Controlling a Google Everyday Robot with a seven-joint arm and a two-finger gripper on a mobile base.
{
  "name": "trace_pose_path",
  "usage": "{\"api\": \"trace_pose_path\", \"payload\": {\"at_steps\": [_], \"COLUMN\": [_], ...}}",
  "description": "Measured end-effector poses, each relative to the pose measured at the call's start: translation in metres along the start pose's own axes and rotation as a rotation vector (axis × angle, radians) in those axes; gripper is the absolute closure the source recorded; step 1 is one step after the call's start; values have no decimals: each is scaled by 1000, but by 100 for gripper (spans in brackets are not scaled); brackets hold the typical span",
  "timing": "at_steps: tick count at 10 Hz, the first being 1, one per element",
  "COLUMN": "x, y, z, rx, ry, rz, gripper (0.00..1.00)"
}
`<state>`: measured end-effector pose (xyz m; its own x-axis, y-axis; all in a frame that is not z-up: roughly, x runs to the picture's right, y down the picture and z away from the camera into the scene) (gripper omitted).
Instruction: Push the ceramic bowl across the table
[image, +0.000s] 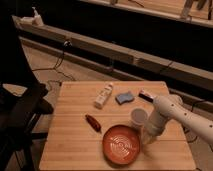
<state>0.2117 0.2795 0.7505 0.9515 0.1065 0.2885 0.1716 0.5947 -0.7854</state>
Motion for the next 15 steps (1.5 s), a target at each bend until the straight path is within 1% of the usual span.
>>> {"api": "trace_pose_path", "payload": {"at_steps": [1,3,4,6,8,9,11,13,15], "x": [0,-8,-15,-37,-40,-43,-55,-72,-81], "y": [-1,-2,-2,-6,-5,-5,-8,-12,-12], "z": [5,9,9,5,4,7,10,7,7], "rx": [2,6,9,20,25,35,47,48,64], "ry": [1,-10,-16,-28,-31,-33,-38,-61,-66], "rz": [-2,-29,-45,-82,-92,-106,-134,-162,-183], "gripper": [87,87,87,87,87,87,87,87,87]}}
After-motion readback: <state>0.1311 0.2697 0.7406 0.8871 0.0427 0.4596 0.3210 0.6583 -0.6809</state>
